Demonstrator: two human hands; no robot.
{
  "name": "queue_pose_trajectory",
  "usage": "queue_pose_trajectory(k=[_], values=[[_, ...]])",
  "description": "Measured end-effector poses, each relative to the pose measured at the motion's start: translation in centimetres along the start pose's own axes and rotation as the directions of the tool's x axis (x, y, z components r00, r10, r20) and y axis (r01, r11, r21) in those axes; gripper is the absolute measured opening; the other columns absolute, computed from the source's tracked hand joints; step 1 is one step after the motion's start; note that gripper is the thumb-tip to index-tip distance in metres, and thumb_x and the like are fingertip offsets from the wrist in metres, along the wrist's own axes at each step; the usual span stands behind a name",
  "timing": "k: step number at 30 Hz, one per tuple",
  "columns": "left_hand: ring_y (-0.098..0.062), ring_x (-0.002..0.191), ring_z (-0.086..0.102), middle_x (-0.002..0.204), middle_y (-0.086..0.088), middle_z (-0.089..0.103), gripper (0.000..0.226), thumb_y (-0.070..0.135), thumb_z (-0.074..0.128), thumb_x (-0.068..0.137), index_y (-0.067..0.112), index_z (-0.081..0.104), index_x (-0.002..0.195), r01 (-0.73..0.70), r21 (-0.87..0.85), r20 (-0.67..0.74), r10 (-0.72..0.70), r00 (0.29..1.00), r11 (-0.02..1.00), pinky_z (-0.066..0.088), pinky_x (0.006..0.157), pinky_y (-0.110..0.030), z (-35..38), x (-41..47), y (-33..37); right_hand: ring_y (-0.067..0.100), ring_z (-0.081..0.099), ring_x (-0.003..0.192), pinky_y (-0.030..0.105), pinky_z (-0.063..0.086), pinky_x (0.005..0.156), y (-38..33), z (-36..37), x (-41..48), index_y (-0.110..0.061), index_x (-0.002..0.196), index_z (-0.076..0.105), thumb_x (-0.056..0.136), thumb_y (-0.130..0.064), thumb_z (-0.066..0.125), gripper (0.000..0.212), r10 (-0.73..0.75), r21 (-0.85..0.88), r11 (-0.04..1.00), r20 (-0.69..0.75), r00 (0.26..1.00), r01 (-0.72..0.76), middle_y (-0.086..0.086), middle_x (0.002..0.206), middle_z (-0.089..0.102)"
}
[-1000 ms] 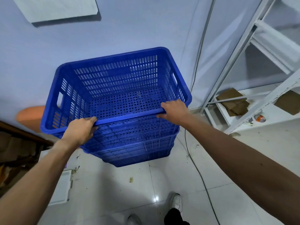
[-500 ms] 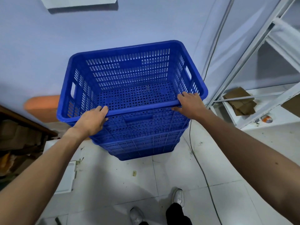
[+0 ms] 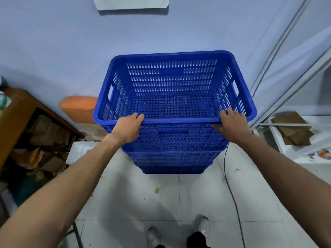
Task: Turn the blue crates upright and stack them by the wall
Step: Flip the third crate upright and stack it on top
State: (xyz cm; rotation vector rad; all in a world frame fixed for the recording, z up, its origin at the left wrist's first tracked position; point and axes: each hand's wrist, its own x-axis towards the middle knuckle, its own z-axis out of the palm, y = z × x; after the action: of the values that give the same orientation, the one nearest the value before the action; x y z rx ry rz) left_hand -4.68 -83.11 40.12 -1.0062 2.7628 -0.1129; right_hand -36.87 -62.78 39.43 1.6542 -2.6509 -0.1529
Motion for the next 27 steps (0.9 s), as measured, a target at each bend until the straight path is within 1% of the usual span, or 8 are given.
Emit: queue_pose_trajectory(k=[3, 6, 8, 13, 17, 19, 22, 27], values=[[-0.025, 0.077, 0.047, 0.104, -0.008, 0.052, 0.024, 0.021, 0.052, 0.101, 0.014, 0.043, 0.123, -0.017, -0.037, 0.014, 0.018, 1.000, 0.999, 0.038, 0.061, -0.040, -0.1, 0.4, -0.2, 0.034, 0.055, 0.106, 0.046, 0.041, 0.091, 0.2, -0.7, 0.4, -0.011, 0.117, 0.049, 0.094, -0.059, 0.048, 0.053, 0.012, -0.003, 1.000, 0.070, 0.998, -0.011, 0.012, 0.114, 0.054], [-0.026, 0.082, 0.045, 0.105, -0.009, 0.049, 0.026, 0.018, 0.055, 0.099, 0.015, 0.043, 0.122, -0.024, -0.045, 0.011, 0.024, 1.000, 0.999, 0.037, 0.067, -0.040, 0.1, 0.7, -0.4, 0.033, 0.055, 0.107, 0.046, 0.040, 0.094, -0.2, -0.5, 0.1, -0.012, 0.114, 0.049, 0.094, -0.059, 0.049, 0.050, 0.062, 0.002, 0.998, 0.048, 0.997, -0.062, 0.011, 0.114, 0.056], [-0.028, 0.089, 0.050, 0.107, -0.009, 0.048, 0.029, 0.018, 0.056, 0.098, 0.016, 0.043, 0.124, -0.011, -0.031, 0.001, 0.011, 1.000, 0.999, 0.040, 0.071, -0.041, 0.2, 0.7, -0.5, 0.032, 0.055, 0.106, 0.045, 0.040, 0.094, -0.5, -0.1, -0.2, -0.013, 0.111, 0.050, 0.094, -0.058, 0.050, 0.048, 0.074, -0.001, 0.997, 0.024, 0.997, -0.074, 0.010, 0.111, 0.056], [-0.032, 0.101, 0.052, 0.114, -0.010, 0.048, 0.037, 0.017, 0.061, 0.094, 0.017, 0.043, 0.126, 0.114, -0.041, 0.021, -0.114, 0.993, 0.993, 0.043, 0.090, -0.048, 0.1, 0.2, 0.7, 0.032, 0.056, 0.103, 0.045, 0.041, 0.092, -0.7, 0.0, -0.4, -0.013, 0.109, 0.051, 0.093, -0.057, 0.052, 0.046, 0.066, 0.009, 0.998, -0.011, 0.998, -0.066, 0.009, 0.107, 0.056], [-0.032, 0.105, 0.053, 0.115, -0.010, 0.048, 0.042, 0.019, 0.066, 0.088, 0.015, 0.044, 0.124, 0.166, -0.034, -0.017, -0.167, 0.986, 0.985, 0.043, 0.097, -0.047, 0.4, -0.3, 1.8, 0.030, 0.055, 0.100, 0.043, 0.042, 0.088, 0.0, -0.1, 0.0, -0.015, 0.108, 0.050, 0.093, -0.058, 0.052, 0.045, 0.016, 0.021, 1.000, -0.012, 1.000, -0.016, 0.008, 0.107, 0.054], [-0.032, 0.112, 0.053, 0.119, -0.010, 0.047, 0.044, 0.019, 0.067, 0.086, 0.014, 0.044, 0.124, 0.189, -0.035, -0.030, -0.190, 0.981, 0.981, 0.039, 0.107, -0.050, 0.5, -0.4, 1.9, 0.030, 0.056, 0.101, 0.043, 0.041, 0.089, 0.1, -0.4, 0.4, -0.016, 0.109, 0.049, 0.092, -0.059, 0.051, 0.046, 0.018, 0.018, 1.000, 0.012, 1.000, -0.019, 0.007, 0.108, 0.054], [-0.036, 0.128, 0.044, 0.131, -0.015, 0.043, 0.057, 0.024, 0.067, 0.085, 0.011, 0.039, 0.133, 0.287, -0.057, -0.018, -0.288, 0.957, 0.956, 0.021, 0.118, -0.060, 0.5, -0.1, 2.8, 0.029, 0.056, 0.104, 0.042, 0.042, 0.092, -0.2, -0.2, 0.3, -0.016, 0.111, 0.050, 0.092, -0.058, 0.052, 0.046, 0.048, -0.004, 0.999, -0.014, 0.999, -0.048, 0.007, 0.110, 0.055], [-0.037, 0.133, 0.040, 0.137, -0.017, 0.041, 0.069, 0.027, 0.070, 0.082, 0.011, 0.036, 0.140, 0.352, -0.061, -0.019, -0.353, 0.935, 0.934, 0.021, 0.119, -0.063, 0.4, -0.1, 3.2, 0.028, 0.056, 0.102, 0.041, 0.042, 0.092, -0.4, 0.4, 0.1, -0.015, 0.115, 0.052, 0.092, -0.057, 0.053, 0.048, 0.070, -0.017, 0.997, -0.045, 0.996, -0.071, 0.007, 0.109, 0.057]])
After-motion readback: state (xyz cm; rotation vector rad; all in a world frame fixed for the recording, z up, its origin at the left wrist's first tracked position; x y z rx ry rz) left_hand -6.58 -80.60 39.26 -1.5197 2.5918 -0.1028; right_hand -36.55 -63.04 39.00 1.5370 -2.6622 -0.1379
